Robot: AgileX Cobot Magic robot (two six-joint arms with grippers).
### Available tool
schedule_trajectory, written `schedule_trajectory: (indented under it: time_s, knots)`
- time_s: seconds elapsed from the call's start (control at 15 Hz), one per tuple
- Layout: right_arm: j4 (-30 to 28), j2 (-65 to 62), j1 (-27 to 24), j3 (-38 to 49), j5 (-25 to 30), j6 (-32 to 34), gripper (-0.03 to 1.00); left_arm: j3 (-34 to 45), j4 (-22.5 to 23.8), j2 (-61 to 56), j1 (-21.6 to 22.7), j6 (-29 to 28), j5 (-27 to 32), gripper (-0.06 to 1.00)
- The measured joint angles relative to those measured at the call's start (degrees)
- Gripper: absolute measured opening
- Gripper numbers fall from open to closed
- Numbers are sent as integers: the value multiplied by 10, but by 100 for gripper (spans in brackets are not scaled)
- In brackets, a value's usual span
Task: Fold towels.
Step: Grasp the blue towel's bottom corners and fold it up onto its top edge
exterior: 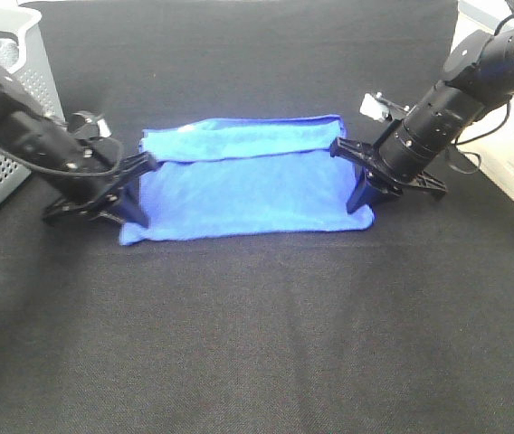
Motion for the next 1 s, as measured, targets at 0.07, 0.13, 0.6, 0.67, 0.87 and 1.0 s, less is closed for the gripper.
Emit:
schedule_trajectory:
  time_s: [0.07, 0.13, 0.6, 0.67, 0.87, 1.0]
  knots:
    - [0, 0, 0, 0, 0, 0, 0, 0, 0, 0, 0, 0, 0, 2]
    - [-2, -16, 1, 20, 5, 1, 0, 2, 35, -15, 5, 0, 17, 2]
    - [35, -170, 7, 284, -44, -25, 0, 182, 118, -133, -23, -17, 27, 2]
    - [36, -181, 7, 293, -44, -32, 0, 194, 118, -145, -23, -17, 26, 2]
    - [37, -202, 7, 281, -46, -35, 0, 191, 118, -182, -21, -17, 29, 2]
    - [36, -201, 7, 235, -41, -35, 0, 151, 120, -189, -11, -32, 38, 2]
